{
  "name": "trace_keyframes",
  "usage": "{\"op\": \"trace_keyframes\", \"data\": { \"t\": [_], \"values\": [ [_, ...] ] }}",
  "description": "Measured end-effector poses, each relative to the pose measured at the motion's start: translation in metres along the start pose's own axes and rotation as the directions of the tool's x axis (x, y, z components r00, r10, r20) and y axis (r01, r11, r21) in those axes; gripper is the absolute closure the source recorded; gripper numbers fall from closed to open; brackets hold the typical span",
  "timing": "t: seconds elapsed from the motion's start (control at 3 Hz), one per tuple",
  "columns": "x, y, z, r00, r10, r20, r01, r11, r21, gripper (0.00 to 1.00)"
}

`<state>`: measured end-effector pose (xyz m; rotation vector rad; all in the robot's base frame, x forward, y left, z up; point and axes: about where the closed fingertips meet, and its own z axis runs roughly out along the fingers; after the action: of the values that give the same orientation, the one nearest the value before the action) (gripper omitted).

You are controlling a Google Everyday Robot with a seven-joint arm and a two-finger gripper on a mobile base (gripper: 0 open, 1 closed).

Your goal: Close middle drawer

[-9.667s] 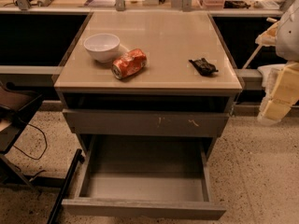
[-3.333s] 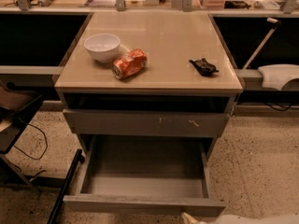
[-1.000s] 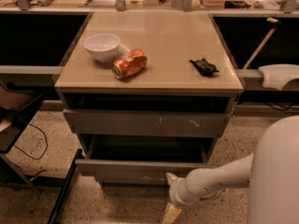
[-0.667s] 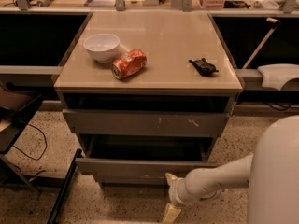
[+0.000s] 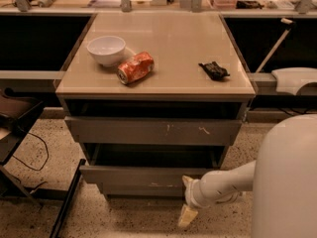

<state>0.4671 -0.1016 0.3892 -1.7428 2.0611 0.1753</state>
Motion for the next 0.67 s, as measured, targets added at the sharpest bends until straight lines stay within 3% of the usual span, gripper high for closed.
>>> {"op": "trace_keyframes", "data": {
  "t": [0.33, 0.67],
  "values": [
    [0.002, -0.023, 0.002, 1.0, 0.015, 0.0, -0.015, 0.9999, 0.007, 0.0],
    [0.035, -0.029, 0.013, 0.997, 0.067, -0.044, -0.069, 0.9969, -0.037, 0.0]
  ]
}}
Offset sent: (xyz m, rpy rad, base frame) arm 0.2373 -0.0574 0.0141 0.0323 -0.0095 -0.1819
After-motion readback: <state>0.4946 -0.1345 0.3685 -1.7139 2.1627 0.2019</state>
